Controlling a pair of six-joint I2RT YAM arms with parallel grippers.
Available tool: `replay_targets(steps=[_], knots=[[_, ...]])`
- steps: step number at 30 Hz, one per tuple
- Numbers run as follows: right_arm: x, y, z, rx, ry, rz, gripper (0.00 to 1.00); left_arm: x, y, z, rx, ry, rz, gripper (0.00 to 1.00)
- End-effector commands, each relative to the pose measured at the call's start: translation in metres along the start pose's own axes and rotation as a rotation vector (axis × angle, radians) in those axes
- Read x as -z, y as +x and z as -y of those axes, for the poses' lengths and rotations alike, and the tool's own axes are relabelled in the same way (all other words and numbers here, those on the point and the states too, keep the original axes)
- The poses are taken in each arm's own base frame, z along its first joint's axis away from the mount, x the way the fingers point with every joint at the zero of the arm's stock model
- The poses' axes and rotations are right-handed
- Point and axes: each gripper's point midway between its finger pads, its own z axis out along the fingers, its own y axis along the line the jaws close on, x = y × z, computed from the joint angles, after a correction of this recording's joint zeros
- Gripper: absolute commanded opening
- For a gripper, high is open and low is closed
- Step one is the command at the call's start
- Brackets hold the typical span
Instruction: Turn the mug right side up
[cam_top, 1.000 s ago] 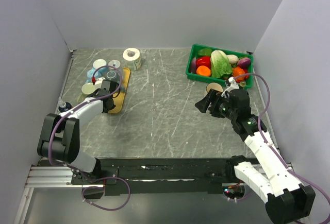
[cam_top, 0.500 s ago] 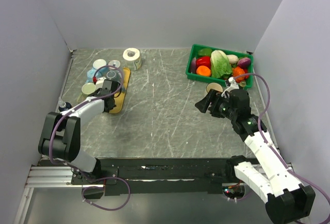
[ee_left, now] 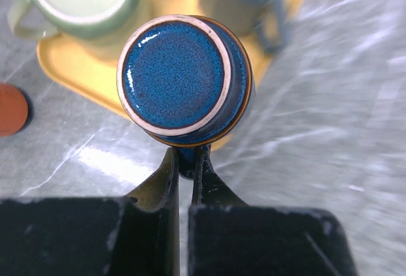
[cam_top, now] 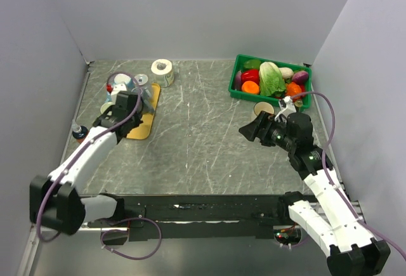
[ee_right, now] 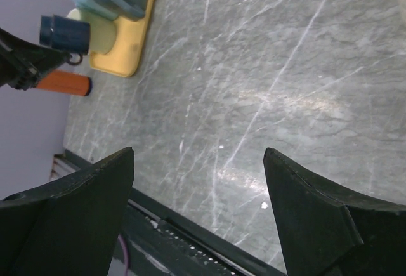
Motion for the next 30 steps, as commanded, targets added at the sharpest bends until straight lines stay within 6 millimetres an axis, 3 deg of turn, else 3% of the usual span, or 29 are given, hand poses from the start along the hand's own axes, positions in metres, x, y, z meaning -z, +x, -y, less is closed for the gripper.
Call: replay_targets(steps=[1,7,12,14,15,21,26,30], knots=[[0.011,-0.012,-0.035,-0.002,-0.144,0.035,0.89,0.055,-0.052,0.038,0.126,0.255,0.120,0.01],[0.014,-0.008,-0.065,-0.011,-0.289,0.013,0.89,0.150,-0.089,0.104,0.253,0.809,0.220,0.01],[0.019,0.002,-0.112,0.020,-0.465,-0.009,0.93,0.218,-0.101,0.128,0.346,1.129,0.262,0.01],[0.024,-0.004,-0.132,0.035,-0.531,0.026,0.96,0.241,-0.102,0.134,0.363,1.224,0.269,0.01],[0.029,0.003,-0.148,0.051,-0.583,0.012,0.98,0.248,-0.102,0.136,0.388,1.255,0.256,0.01],[0.047,-0.007,-0.208,0.084,-0.760,0.044,1.00,0.295,-0.092,0.152,0.453,1.447,0.221,0.01],[0.046,-0.017,-0.240,0.125,-0.822,0.072,0.98,0.319,-0.080,0.161,0.475,1.553,0.181,0.01],[0.042,-0.026,-0.248,0.120,-0.804,0.111,0.95,0.329,-0.078,0.165,0.477,1.592,0.183,0.01]])
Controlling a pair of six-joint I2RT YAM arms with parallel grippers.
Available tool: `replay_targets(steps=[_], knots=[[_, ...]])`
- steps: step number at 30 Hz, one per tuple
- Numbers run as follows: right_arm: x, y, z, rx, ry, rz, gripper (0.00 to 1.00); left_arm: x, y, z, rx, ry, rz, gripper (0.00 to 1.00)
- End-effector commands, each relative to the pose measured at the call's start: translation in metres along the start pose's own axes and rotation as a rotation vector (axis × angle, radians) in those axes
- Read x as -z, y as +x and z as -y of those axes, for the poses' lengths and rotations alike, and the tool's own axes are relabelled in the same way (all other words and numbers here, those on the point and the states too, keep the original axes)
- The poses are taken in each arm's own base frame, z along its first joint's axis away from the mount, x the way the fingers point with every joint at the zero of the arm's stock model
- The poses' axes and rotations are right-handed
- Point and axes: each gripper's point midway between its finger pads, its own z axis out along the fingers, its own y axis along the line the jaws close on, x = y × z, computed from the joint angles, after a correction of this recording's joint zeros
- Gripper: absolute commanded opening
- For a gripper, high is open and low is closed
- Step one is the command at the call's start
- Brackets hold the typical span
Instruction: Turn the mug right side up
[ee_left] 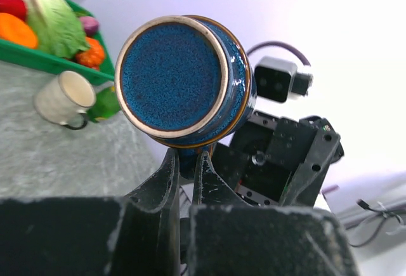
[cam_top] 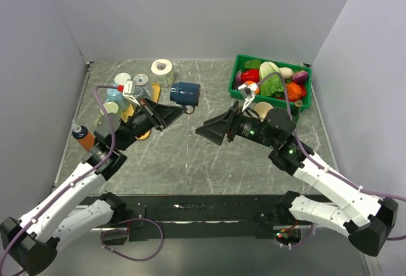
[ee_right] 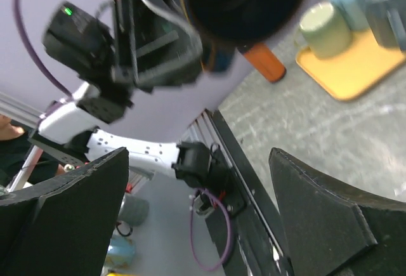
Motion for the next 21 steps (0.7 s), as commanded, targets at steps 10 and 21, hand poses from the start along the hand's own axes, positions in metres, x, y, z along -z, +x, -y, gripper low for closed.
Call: replay_targets(steps=[10,21], knots=[[-0.011,-0.058,-0.032,0.073,-0.057,0.230,0.87,0.007,-0.016,0.069,0.008,0.272,0.089,0.01],[-0.020,-0.068,-0.036,0.104,-0.070,0.257,0.76,0.007,-0.008,0.065,0.030,0.266,0.072,0.01]])
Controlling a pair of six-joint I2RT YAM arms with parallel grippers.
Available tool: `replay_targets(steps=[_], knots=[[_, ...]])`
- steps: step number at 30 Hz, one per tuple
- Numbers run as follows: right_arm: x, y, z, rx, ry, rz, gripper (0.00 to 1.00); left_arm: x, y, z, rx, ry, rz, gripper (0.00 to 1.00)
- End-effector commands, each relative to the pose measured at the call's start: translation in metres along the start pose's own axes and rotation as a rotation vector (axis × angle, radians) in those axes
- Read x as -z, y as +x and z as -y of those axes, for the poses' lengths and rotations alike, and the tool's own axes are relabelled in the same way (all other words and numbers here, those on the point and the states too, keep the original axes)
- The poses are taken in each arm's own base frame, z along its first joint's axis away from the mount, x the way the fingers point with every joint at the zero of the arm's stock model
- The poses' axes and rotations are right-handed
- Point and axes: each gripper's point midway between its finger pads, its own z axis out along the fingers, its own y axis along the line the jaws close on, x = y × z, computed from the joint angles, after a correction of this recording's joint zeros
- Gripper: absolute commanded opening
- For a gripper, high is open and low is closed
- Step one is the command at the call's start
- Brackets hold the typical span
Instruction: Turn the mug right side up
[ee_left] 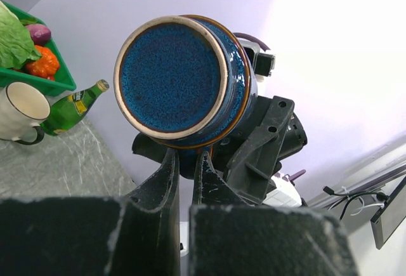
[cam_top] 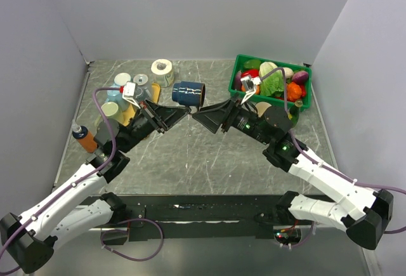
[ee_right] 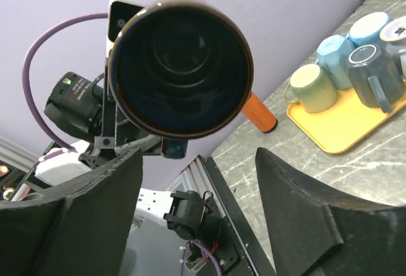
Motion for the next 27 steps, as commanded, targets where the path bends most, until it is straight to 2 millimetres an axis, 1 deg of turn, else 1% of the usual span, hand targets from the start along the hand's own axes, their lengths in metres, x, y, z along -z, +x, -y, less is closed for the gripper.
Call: replay_targets(steps=[1,5,6,16,20,23,27], knots=[[-0.005,-0.033,-0.030,0.047,-0.075,0.095,0.75,0.001,-0.013,0.030,-0.008,0.113,0.061,0.01],[-0.009,-0.034,-0.030,0.034,-0.080,0.094,0.70,0.000,-0.011,0.030,0.009,0.124,0.052,0.01],[-0.010,-0.035,-0.029,0.031,-0.077,0.097,0.67,-0.001,-0.009,0.030,0.012,0.125,0.047,0.01],[-0.016,-0.034,-0.015,0.015,-0.030,0.117,0.50,-0.001,-0.010,0.025,0.003,0.096,0.058,0.01],[-0.016,-0.036,-0.006,-0.022,0.012,0.150,0.39,-0.002,-0.008,0.021,0.005,0.087,0.050,0.01],[-0.017,-0.037,-0.003,-0.033,0.031,0.155,0.38,-0.003,-0.006,0.017,-0.001,0.074,0.046,0.01],[-0.020,-0.039,-0.005,-0.048,0.029,0.149,0.38,-0.003,-0.003,0.012,-0.002,0.063,0.034,0.01]])
